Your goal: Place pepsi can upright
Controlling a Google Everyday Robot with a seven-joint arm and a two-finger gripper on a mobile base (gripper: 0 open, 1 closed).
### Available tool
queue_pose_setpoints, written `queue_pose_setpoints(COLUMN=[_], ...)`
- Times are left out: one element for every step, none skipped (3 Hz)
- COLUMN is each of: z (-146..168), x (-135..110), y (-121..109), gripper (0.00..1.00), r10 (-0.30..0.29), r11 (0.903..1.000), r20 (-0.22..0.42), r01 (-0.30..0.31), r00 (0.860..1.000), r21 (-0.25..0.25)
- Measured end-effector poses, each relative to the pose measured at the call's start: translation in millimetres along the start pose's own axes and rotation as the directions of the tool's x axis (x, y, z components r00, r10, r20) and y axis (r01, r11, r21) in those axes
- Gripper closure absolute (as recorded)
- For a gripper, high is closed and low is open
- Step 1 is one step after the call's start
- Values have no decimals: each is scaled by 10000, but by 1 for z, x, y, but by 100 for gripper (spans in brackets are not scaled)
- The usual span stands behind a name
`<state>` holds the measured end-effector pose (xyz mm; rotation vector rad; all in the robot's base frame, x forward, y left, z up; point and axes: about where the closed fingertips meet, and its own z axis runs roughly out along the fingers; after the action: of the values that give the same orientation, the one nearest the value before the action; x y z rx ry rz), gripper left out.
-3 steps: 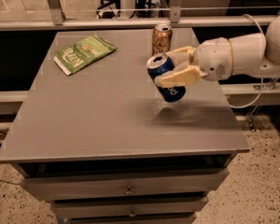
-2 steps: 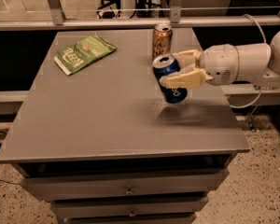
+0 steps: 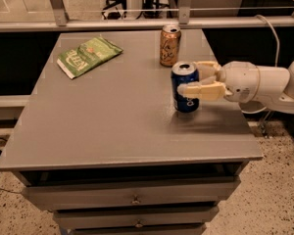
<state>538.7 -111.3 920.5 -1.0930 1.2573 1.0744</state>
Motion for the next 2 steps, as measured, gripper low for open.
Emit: queue_pose_setpoints(z=[-7,-10], x=[4,9], y=[2,5], gripper=[100,100], r10=[-141,-282], r11=[9999,9996], r20=[422,577], r01=[139,280], r00=[9990,9979], r21=[54,55])
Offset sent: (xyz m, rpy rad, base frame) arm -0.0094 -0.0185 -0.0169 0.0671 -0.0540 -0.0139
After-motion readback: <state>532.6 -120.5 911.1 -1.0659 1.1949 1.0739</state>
